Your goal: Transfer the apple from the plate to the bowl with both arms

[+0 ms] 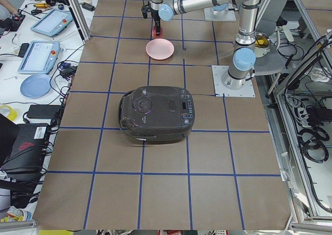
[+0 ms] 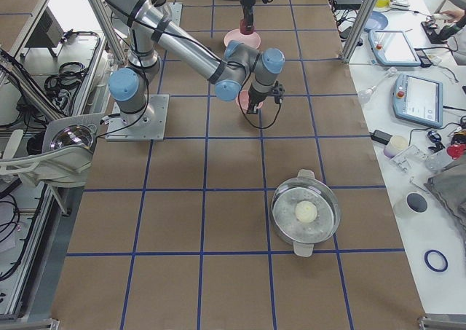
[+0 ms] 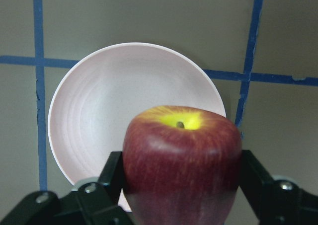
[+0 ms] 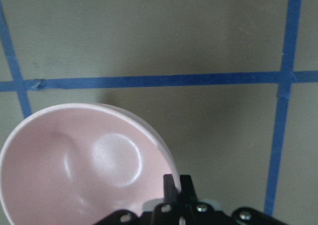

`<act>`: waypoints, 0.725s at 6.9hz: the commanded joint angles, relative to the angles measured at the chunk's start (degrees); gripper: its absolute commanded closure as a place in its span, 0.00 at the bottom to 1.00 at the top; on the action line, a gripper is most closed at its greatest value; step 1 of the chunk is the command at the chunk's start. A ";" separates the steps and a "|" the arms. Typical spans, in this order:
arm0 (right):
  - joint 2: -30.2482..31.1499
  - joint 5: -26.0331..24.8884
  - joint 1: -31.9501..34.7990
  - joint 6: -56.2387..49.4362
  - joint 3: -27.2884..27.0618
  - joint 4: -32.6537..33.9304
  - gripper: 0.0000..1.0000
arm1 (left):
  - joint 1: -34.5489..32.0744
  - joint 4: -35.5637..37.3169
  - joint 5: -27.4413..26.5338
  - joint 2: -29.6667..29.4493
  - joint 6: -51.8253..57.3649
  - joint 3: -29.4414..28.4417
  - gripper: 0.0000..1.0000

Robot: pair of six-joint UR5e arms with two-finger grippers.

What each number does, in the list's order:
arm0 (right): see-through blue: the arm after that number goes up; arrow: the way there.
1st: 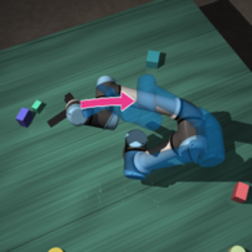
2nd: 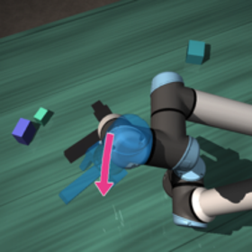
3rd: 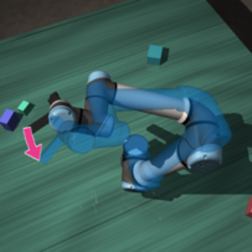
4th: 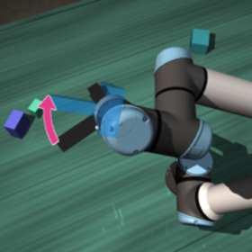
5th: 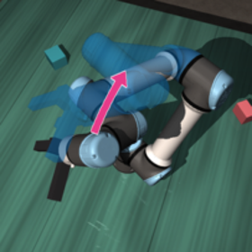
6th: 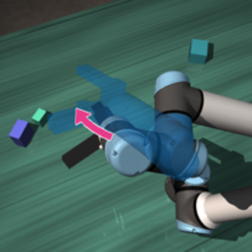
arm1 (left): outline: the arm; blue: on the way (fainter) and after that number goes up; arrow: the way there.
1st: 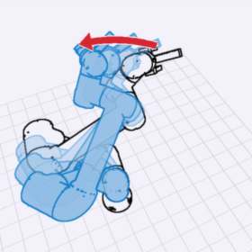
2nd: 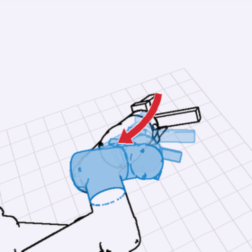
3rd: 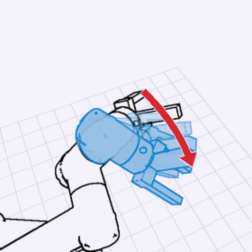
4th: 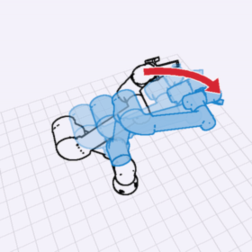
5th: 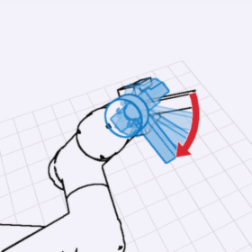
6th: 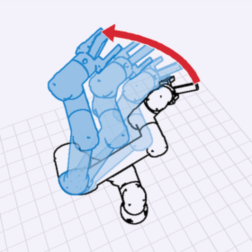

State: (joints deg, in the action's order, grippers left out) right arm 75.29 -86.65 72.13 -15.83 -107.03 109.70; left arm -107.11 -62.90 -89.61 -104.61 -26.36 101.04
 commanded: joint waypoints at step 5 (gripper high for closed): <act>-0.93 4.56 17.78 14.33 -5.70 8.99 1.00 | -0.12 -0.38 4.94 -1.20 -6.47 -0.75 0.99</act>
State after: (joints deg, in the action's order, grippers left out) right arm 74.73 -82.15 87.56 -3.93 -109.14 113.23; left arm -107.16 -63.28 -87.22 -105.45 -29.25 100.46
